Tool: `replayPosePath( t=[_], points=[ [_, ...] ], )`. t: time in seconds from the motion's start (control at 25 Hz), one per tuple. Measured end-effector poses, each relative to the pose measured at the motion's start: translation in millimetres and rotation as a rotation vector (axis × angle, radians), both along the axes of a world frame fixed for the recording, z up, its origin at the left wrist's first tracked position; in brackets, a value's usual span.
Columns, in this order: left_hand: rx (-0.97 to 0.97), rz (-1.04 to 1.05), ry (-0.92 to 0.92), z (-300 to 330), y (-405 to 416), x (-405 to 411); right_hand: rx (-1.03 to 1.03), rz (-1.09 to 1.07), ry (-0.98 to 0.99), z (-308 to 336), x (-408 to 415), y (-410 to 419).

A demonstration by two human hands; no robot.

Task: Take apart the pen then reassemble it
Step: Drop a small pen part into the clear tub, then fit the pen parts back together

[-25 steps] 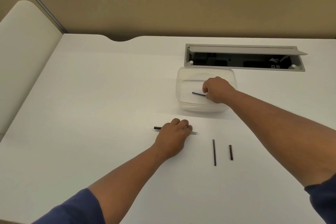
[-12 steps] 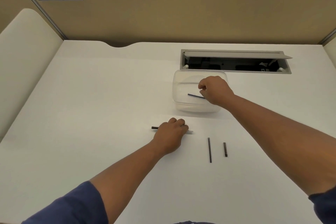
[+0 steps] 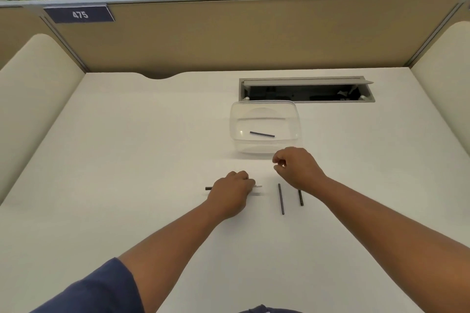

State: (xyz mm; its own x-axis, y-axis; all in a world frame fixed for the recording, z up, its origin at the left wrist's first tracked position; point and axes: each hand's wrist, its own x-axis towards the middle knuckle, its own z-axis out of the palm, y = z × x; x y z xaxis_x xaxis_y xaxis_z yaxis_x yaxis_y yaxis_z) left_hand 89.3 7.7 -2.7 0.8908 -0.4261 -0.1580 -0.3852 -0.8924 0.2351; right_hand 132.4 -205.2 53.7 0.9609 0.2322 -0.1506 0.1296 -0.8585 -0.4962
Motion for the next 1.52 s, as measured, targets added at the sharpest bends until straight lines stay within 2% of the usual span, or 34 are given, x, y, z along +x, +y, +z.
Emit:
replayPosePath(
  t=[0.24, 0.48, 0.76, 1.04, 1.52],
  points=[
    [-0.315, 0.236, 0.265, 6, -4, -17, -0.075, -0.087, 0.143, -36, -54, -6],
    [-0.614, 0.491, 0.358, 7, -4, -30, -0.150, -0.231, 0.217, -50, -73, 1],
    [-0.973, 0.672, 0.508, 10, -3, -35, -0.115, -0.296, 0.252, -54, -75, 4],
    [-1.047, 0.725, 0.534, 16, -3, -39, -0.150, -0.270, 0.265, -52, -76, 5],
    [-1.105, 0.731, 0.562, 18, -5, -43, -0.309, -0.082, 0.171, -53, -84, 9]
  ],
)
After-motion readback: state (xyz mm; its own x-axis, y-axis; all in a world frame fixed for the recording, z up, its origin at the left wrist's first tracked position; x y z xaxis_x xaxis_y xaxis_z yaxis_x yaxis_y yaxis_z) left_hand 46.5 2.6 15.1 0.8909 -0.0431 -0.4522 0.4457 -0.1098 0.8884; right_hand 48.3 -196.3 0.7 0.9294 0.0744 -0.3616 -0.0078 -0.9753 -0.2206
